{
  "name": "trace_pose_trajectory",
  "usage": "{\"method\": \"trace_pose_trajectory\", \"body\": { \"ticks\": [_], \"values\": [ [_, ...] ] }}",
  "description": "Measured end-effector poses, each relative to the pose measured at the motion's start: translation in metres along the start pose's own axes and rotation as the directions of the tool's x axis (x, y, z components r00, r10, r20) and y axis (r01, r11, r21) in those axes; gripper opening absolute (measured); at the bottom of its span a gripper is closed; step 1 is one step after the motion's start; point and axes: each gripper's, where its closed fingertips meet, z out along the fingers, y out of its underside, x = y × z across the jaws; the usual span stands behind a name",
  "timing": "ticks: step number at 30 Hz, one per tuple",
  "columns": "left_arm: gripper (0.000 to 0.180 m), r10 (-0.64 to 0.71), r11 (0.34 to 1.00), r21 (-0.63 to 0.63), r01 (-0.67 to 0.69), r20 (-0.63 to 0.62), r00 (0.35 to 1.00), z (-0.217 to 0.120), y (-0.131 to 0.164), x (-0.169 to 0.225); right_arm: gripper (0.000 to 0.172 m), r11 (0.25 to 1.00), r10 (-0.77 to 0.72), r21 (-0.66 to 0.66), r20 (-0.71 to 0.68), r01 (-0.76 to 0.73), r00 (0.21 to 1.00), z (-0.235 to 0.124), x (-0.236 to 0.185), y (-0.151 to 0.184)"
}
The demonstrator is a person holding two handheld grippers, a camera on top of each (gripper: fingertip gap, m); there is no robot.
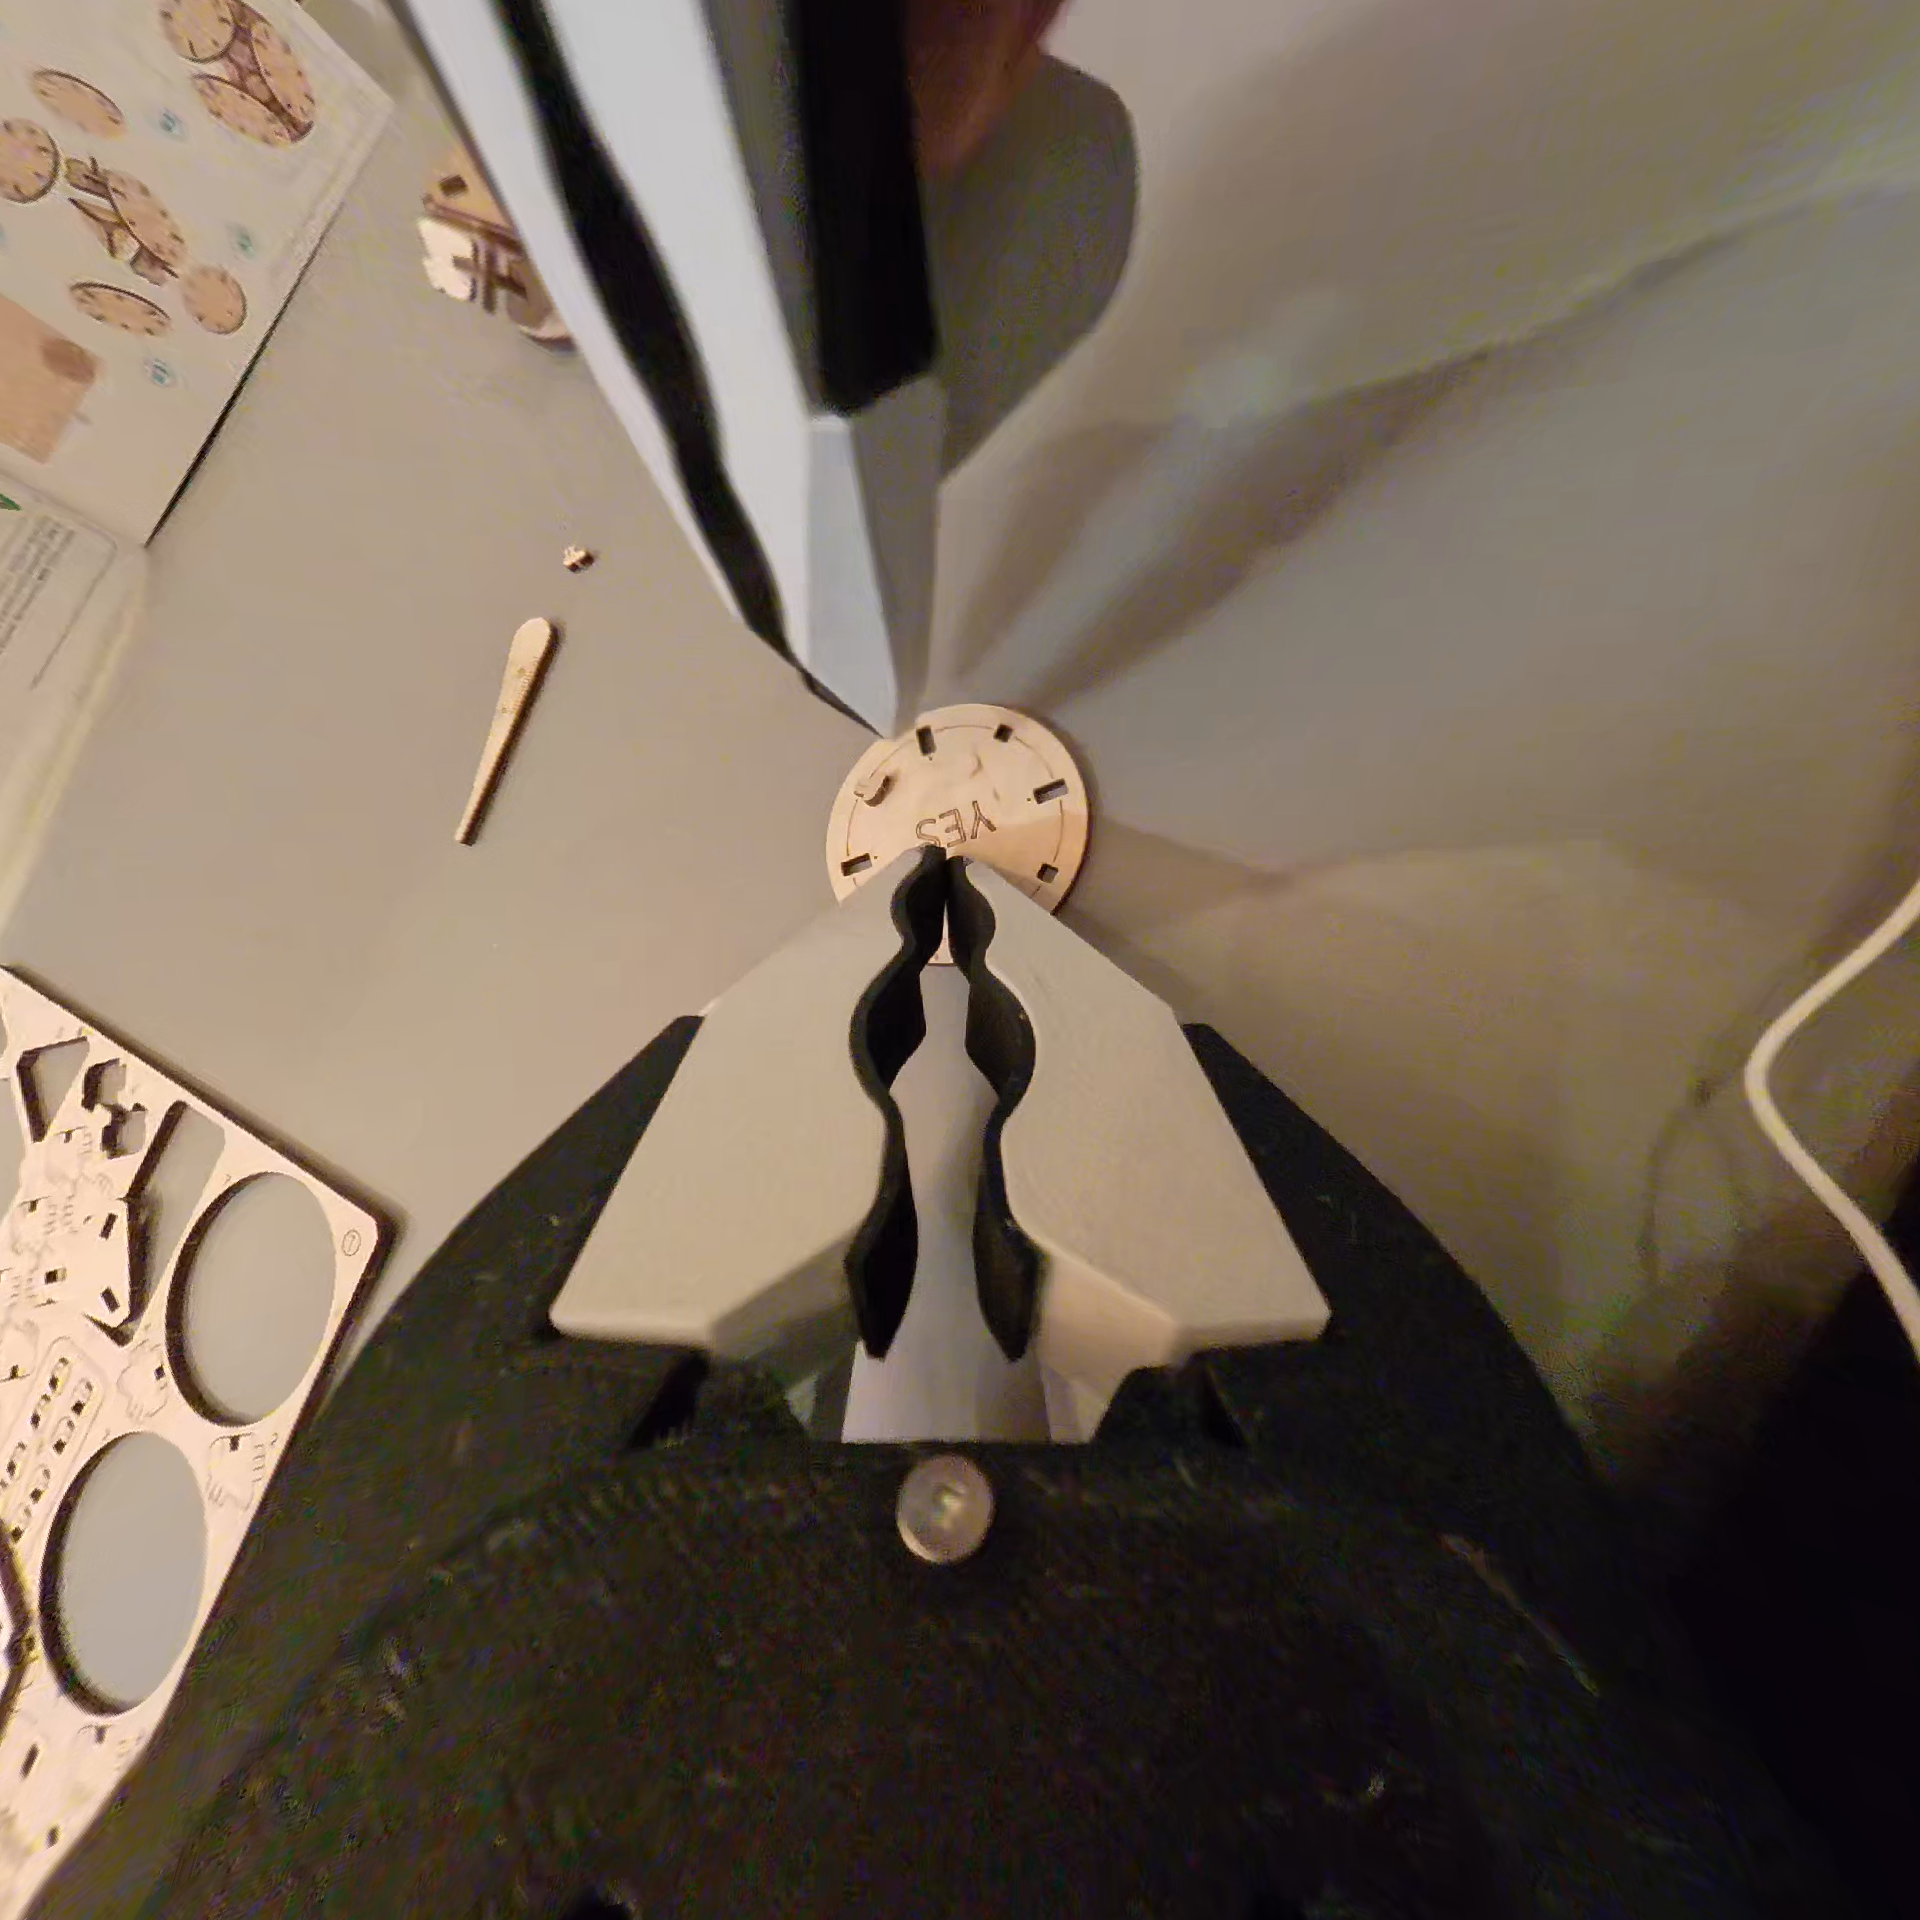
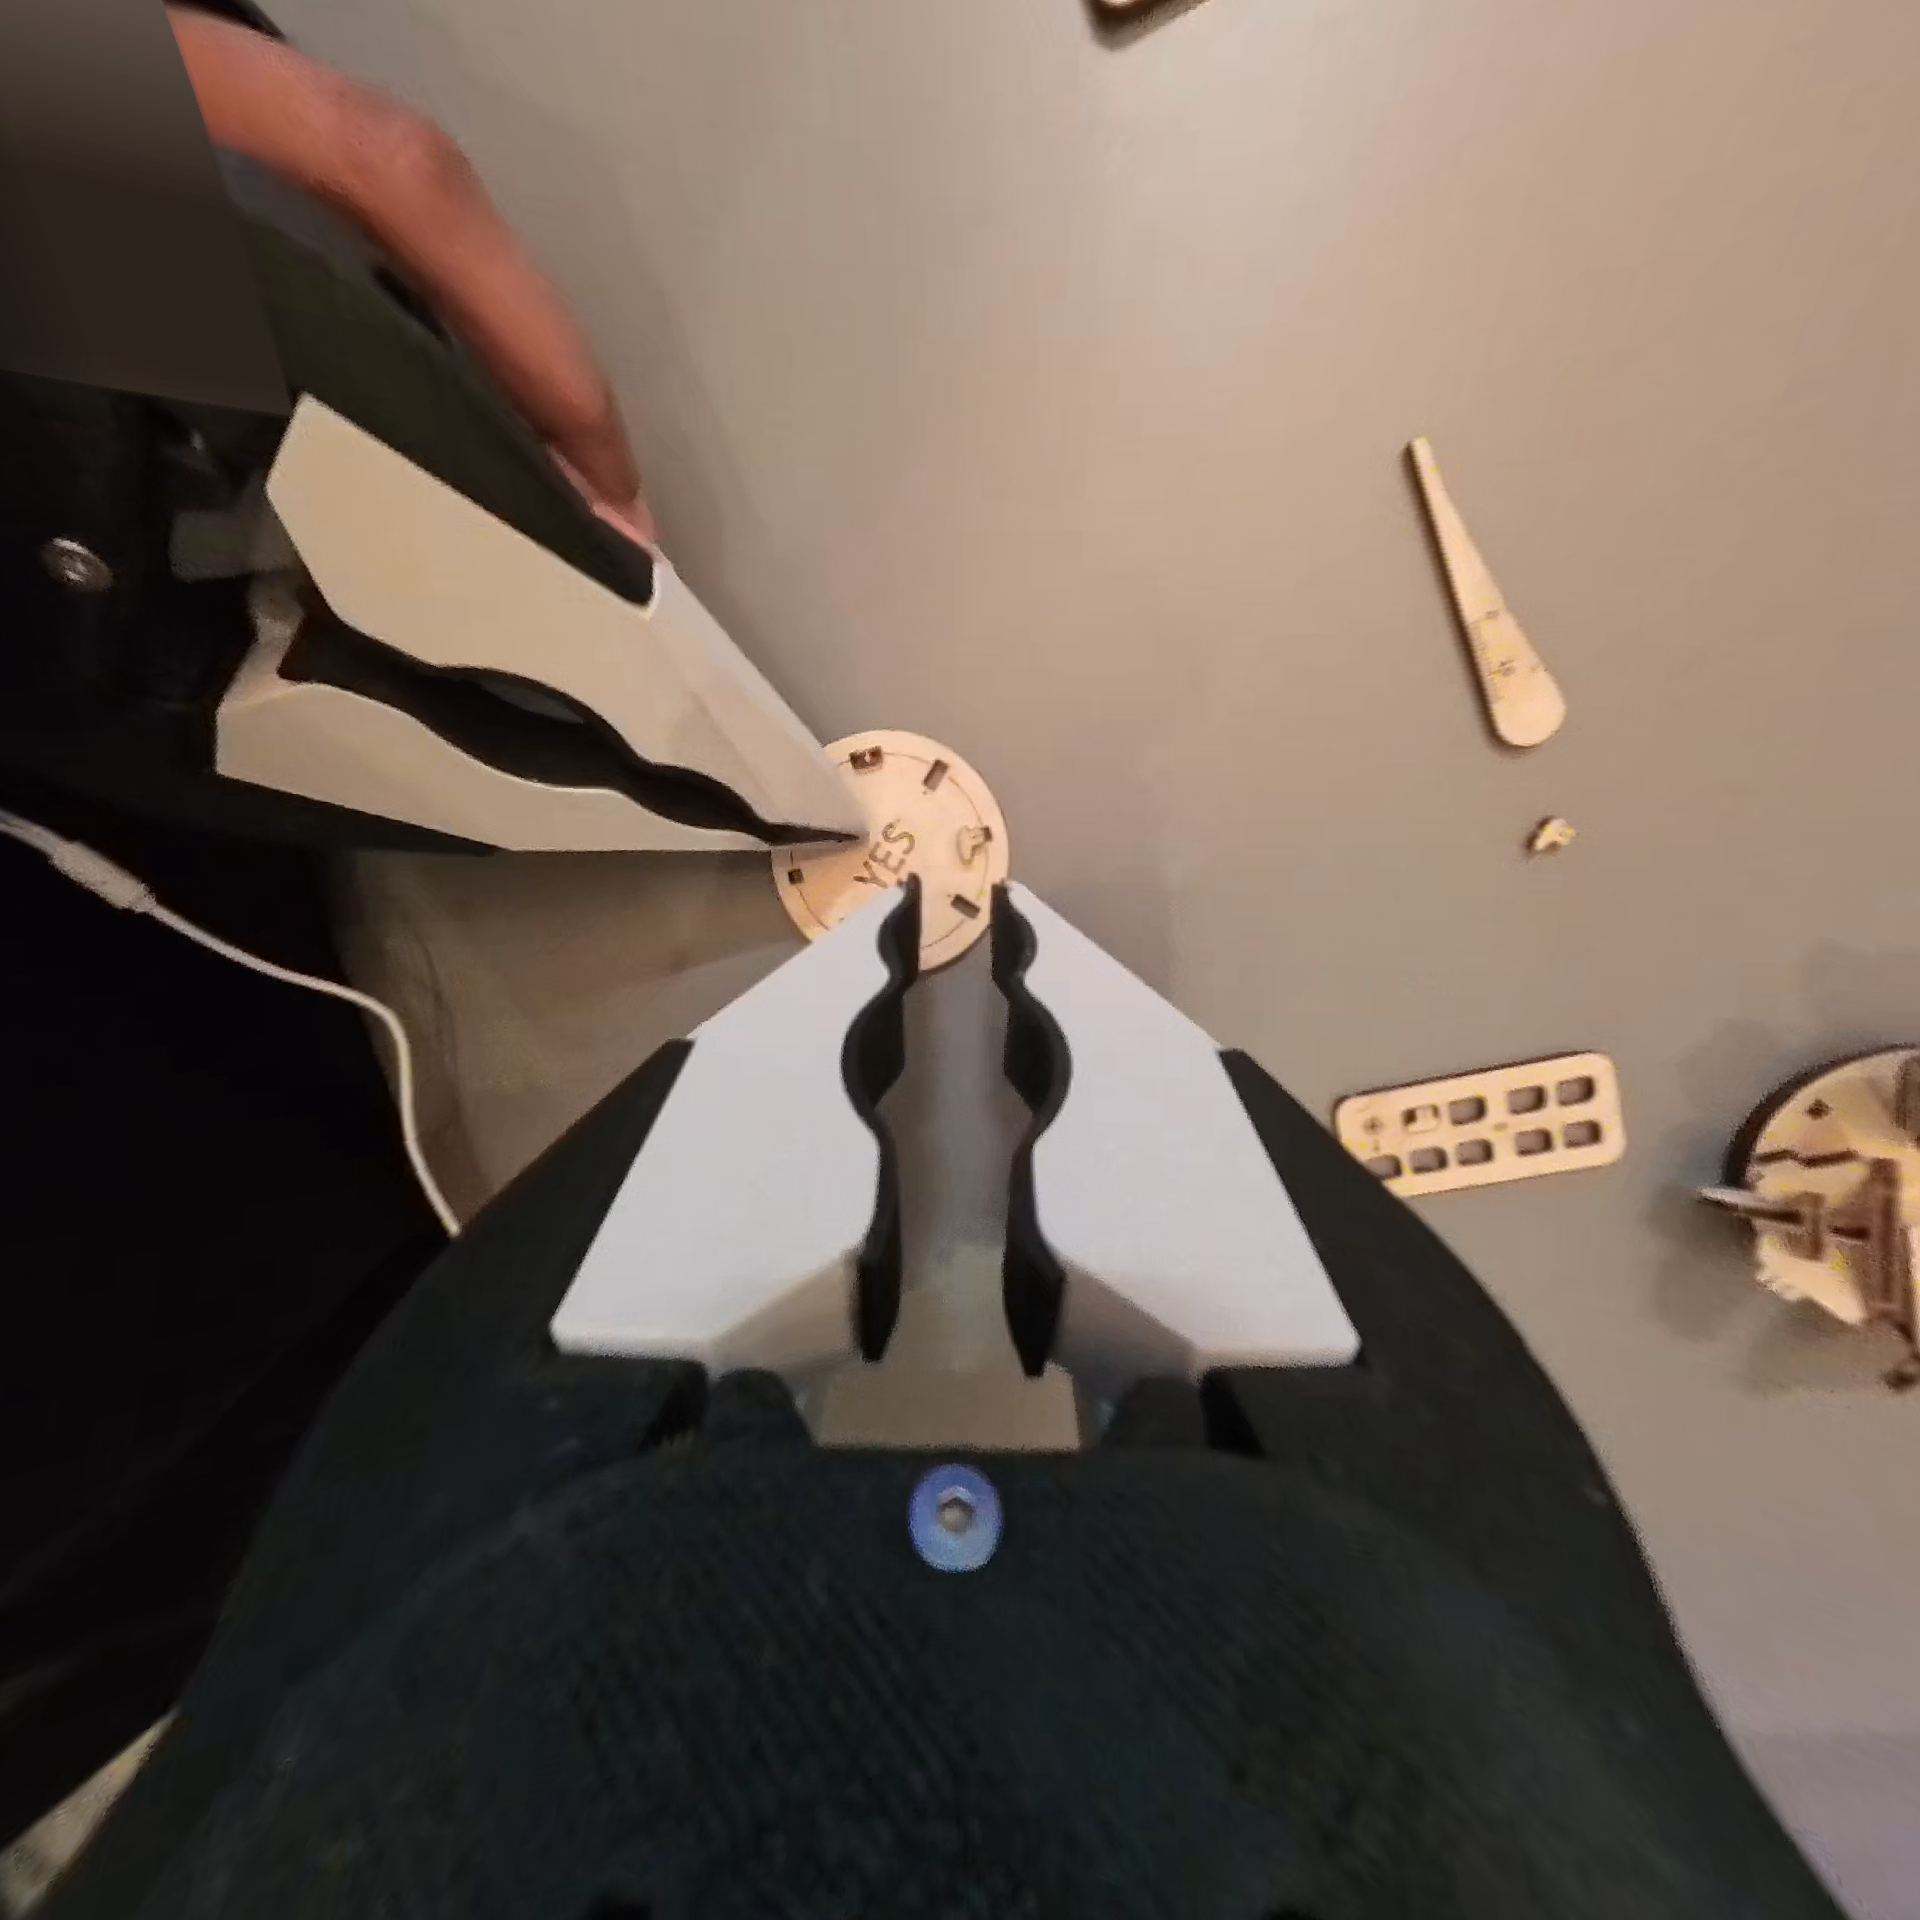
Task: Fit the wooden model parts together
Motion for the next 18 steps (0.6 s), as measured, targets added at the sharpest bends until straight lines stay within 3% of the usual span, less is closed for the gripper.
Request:
{"method": "trace_pose_trajectory", "body": {
  "ticks": [7,12,16,18],
  "values": [
    [0.0,0.027,1.0,0.001,-0.027,0.028,0.999,0.0,0.0,-0.001,0.017,0.977,-0.008,0.21,-0.093,0.027,0.996,0.006,-0.001,0.003],
    [0.004,-0.148,0.989,0.01,0.149,-0.076,0.986,-0.002,-0.002,-0.006,0.021,0.912,0.031,0.411,-0.087,0.007,0.996,0.001,0.009,-0.001],
    [0.015,-0.375,0.907,0.058,0.417,-0.342,0.862,-0.017,-0.023,-0.004,0.022,0.851,0.045,0.525,-0.073,0.0,0.996,-0.003,0.008,0.0],
    [0.015,-0.424,0.856,0.099,0.508,-0.429,0.798,-0.026,-0.037,-0.013,0.021,0.821,0.048,0.571,-0.108,0.022,0.993,-0.005,0.007,0.0]
  ]
}}
